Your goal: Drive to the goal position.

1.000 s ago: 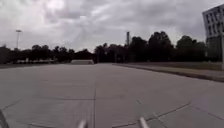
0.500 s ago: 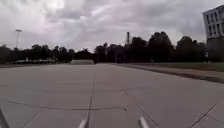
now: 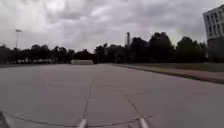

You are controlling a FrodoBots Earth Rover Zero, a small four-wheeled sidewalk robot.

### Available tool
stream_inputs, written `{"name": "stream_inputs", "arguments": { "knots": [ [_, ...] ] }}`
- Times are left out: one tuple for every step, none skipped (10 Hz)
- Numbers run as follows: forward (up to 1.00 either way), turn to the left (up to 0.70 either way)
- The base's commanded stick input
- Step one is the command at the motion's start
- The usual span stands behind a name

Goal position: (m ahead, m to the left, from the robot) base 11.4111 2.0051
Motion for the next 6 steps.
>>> {"name": "stream_inputs", "arguments": {
  "knots": [
    [0.70,0.00],
    [0.70,0.00],
    [0.70,0.00],
    [0.70,0.00],
    [0.70,0.00],
    [0.70,0.00]
  ]
}}
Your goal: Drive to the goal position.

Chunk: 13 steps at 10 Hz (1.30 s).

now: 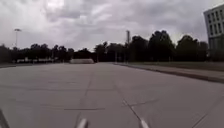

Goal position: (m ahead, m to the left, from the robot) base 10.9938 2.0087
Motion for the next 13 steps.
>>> {"name": "stream_inputs", "arguments": {
  "knots": [
    [0.70,0.00],
    [0.70,0.00],
    [0.70,0.00],
    [0.70,0.00],
    [0.70,0.00],
    [0.70,0.00],
    [0.70,0.00],
    [0.70,0.00],
    [0.70,0.00],
    [0.70,0.00],
    [0.70,0.00],
    [0.70,0.00],
    [0.70,0.00]
  ]
}}
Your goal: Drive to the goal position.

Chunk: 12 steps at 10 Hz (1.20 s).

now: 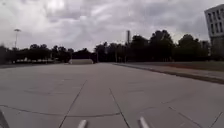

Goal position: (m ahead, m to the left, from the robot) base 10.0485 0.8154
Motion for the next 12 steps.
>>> {"name": "stream_inputs", "arguments": {
  "knots": [
    [0.70,0.00],
    [0.70,0.07],
    [0.70,0.18],
    [0.70,0.25],
    [0.70,0.32],
    [0.70,0.35],
    [0.70,0.35],
    [0.70,0.35],
    [0.70,0.27],
    [0.70,0.15],
    [0.70,0.04],
    [0.70,0.00]
  ]
}}
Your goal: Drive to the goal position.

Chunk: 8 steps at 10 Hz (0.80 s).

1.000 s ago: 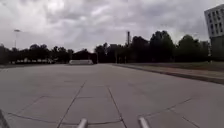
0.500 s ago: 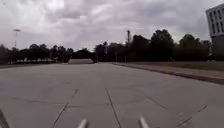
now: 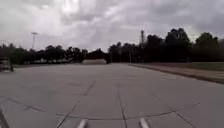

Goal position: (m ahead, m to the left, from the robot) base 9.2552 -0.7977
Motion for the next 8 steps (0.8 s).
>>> {"name": "stream_inputs", "arguments": {
  "knots": [
    [0.70,0.00],
    [0.70,0.00],
    [0.70,0.00],
    [0.70,0.00],
    [0.70,0.00],
    [0.70,0.00],
    [0.70,0.00],
    [0.70,0.00]
  ]
}}
